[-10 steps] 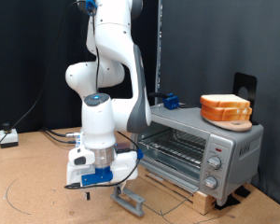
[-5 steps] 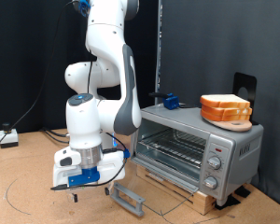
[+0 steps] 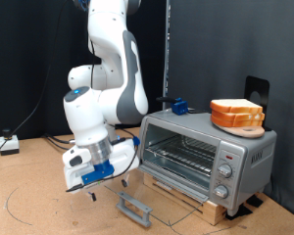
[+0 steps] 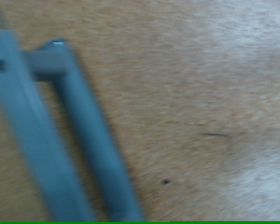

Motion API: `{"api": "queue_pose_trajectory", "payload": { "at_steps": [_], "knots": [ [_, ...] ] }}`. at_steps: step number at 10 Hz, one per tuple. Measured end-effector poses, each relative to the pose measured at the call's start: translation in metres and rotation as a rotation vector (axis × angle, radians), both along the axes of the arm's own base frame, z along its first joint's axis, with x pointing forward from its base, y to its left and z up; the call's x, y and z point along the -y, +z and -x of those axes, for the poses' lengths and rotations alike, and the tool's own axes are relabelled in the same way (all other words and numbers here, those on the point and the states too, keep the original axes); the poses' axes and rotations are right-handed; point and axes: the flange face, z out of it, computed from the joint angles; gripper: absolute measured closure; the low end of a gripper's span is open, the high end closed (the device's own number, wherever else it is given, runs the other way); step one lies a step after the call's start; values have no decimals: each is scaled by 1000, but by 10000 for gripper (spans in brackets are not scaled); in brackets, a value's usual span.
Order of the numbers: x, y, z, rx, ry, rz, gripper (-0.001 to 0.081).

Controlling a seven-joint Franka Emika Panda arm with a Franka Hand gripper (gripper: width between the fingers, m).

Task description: Make a piece of toast with the oven

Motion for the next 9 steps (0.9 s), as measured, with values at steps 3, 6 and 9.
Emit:
{"api": "queue_pose_trajectory", "payload": {
  "at_steps": [3, 6, 9],
  "knots": [
    [-2, 39, 7, -14, 29, -173, -3],
    [-3, 78, 14, -16, 83, -295, -3],
    [-5, 115, 25, -16, 163, -348, -3]
  ]
}}
